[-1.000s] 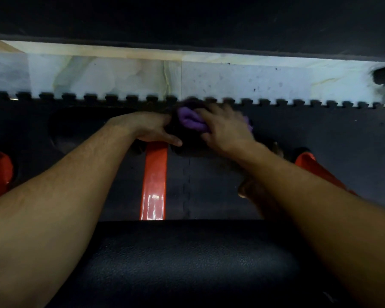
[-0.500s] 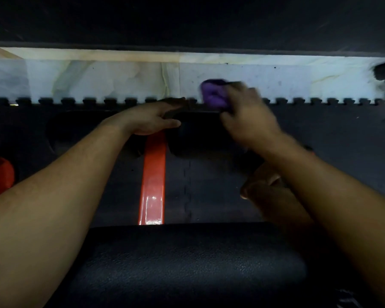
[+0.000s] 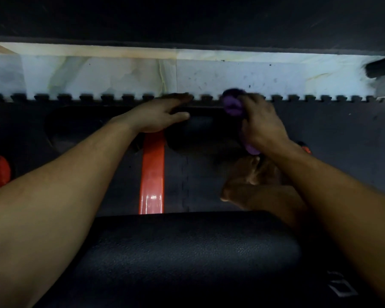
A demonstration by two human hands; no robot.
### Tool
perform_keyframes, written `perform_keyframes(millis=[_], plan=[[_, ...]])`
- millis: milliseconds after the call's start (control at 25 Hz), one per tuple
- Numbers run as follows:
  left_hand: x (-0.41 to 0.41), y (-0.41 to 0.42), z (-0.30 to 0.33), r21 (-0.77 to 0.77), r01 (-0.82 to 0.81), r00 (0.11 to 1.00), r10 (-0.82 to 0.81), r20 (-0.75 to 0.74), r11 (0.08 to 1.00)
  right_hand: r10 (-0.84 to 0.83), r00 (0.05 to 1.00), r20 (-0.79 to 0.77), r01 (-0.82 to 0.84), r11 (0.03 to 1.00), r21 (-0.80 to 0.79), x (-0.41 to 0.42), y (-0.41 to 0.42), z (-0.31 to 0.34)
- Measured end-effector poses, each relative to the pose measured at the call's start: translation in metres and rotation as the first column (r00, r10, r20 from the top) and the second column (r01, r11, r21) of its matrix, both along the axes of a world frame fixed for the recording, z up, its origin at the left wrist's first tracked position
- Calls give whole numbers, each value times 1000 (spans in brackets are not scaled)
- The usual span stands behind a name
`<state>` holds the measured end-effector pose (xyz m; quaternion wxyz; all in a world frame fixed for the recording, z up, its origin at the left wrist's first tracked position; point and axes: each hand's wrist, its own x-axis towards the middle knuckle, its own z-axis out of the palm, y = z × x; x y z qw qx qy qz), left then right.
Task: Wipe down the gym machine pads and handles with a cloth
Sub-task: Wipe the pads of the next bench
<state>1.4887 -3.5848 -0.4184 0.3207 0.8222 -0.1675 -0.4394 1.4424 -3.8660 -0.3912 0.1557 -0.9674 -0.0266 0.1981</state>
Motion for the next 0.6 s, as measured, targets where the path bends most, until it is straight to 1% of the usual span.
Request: perform_keyframes(millis=[80, 120, 160, 200, 240, 280, 320, 360, 400, 440, 480, 520, 600], plan=[[-1, -3, -1, -7, 77, 997, -77, -17, 997, -162, 984, 80, 156, 985, 73, 13, 2, 11], [-3, -5, -6, 8, 98, 995, -98, -23, 995, -203, 973, 111, 193, 977, 95, 21, 6, 17], [-3, -6, -9, 17, 100, 995, -99, -16, 995, -197, 972, 131, 184, 977, 106, 26, 10, 23], [-4, -6, -11, 21, 80, 997, -80, 4, 997, -138, 980, 141, 125, 987, 99, 26, 17, 28], [-4, -5, -12, 21, 54, 998, -55, 31, 998, -30, 989, 144, 20, 997, 74, 21, 27, 29], [-4, -3, -12, 24, 42, 998, -43, 55, 999, 109, 983, 148, -117, 992, 48, 11, 39, 24], [-5, -1, -12, 30, 62, 995, -64, 76, 998, 268, 950, 158, -276, 961, 29, -3, 54, 15], [-8, 1, -14, 18, 106, 988, -107, 111, 994, 415, 893, 176, -422, 907, 3, -18, 67, 5], [-9, 5, -22, 22, 157, 978, -158, 134, 987, 524, 832, 180, -528, 849, -34, -32, 77, -6], [-10, 8, -30, 37, 171, 977, -174, 123, 985, 595, 788, 159, -590, 803, -84, -41, 80, -14], [-11, 9, -35, 59, 156, 982, -161, 94, 986, 648, 752, 121, -635, 762, -129, -43, 75, -17], [-11, 7, -34, 73, 106, 992, -111, 66, 992, 701, 706, 102, -683, 712, -163, -39, 62, -17], [-11, -2, -24, 113, 11, 998, -18, 65, 994, 830, 555, 66, -810, 556, -183, -30, 24, -9]])
